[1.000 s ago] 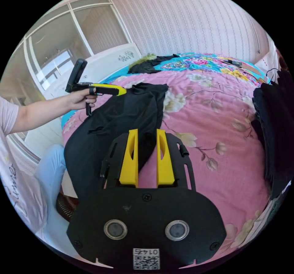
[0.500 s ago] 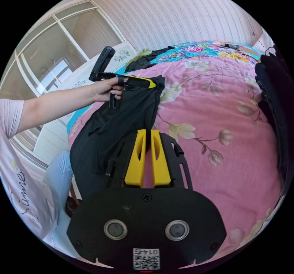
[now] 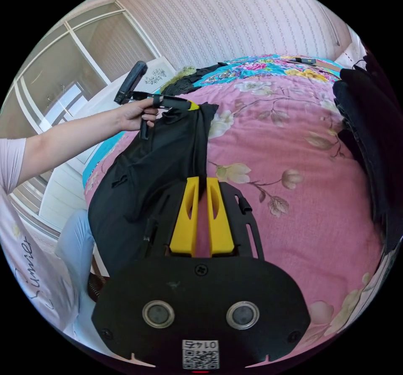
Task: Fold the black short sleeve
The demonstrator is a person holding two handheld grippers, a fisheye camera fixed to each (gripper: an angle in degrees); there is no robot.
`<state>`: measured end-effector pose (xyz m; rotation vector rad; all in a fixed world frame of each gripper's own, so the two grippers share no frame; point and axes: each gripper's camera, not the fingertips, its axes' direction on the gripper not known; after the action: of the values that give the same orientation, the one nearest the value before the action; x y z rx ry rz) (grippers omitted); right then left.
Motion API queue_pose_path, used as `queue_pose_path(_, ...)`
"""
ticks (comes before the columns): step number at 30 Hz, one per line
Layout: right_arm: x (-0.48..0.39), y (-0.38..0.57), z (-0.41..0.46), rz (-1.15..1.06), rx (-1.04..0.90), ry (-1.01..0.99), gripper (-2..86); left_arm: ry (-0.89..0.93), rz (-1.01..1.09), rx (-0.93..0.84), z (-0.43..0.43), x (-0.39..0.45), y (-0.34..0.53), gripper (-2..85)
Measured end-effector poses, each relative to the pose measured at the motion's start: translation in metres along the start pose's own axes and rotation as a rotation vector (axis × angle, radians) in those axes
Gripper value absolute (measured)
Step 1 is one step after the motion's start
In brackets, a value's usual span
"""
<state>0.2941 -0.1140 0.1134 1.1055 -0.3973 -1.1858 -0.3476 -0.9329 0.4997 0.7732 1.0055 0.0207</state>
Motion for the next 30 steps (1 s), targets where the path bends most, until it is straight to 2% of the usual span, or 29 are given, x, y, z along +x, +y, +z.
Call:
queue_pose_path(5, -0.001, 0.003, -0.011, 0.033, 0.067, 0.056, 0.8, -0.169, 0.128, -0.024, -0.067, 0.004, 0.060, 5.0)
queue_pose_path(7, -0.008, 0.005, -0.020, -0.017, 0.108, 0.060, 0.4, -0.129, 0.113, -0.019, -0.090, 0.007, 0.089, 5.1)
queue_pose_path(8, -0.017, 0.004, -0.023, -0.122, 0.117, -0.009, 0.1, -0.065, 0.081, -0.016, -0.103, 0.009, 0.107, 5.1)
queue_pose_path(9, -0.029, 0.002, -0.024, -0.253, 0.094, -0.145, 0.0, 0.000, 0.061, -0.016, -0.113, 0.015, 0.125, 5.2)
queue_pose_path(12, -0.057, -0.003, -0.011, -0.454, 0.003, -0.439, -0.2, 0.072, 0.008, -0.016, -0.121, 0.029, 0.160, 5.0)
queue_pose_path(13, -0.063, -0.002, -0.006, -0.477, -0.020, -0.447, -0.2, 0.088, -0.001, -0.023, -0.120, 0.030, 0.165, 4.8)
queue_pose_path(16, -0.088, 0.004, 0.028, -0.553, -0.219, -0.300, -0.2, 0.142, -0.043, -0.154, -0.100, 0.029, 0.178, 2.2)
queue_pose_path(19, -0.103, 0.008, 0.036, -0.652, -0.334, -0.361, -0.2, 0.135, 0.009, -0.158, -0.116, 0.037, 0.182, -0.4)
queue_pose_path(22, -0.105, 0.008, 0.044, -0.649, -0.391, -0.350, -0.2, 0.036, 0.084, -0.220, -0.133, 0.047, 0.189, -0.8)
queue_pose_path(25, -0.100, 0.004, 0.038, -0.637, -0.356, -0.382, -0.1, 0.121, -0.003, -0.165, -0.155, 0.034, 0.197, -0.8)
queue_pose_path(28, -0.084, -0.001, 0.015, -0.555, -0.204, -0.366, 0.3, 0.146, -0.075, -0.070, -0.195, 0.015, 0.204, -0.4)
queue_pose_path(30, -0.060, -0.010, -0.005, -0.392, -0.075, -0.326, 1.2, 0.075, -0.095, 0.000, -0.236, -0.009, 0.210, 0.0)
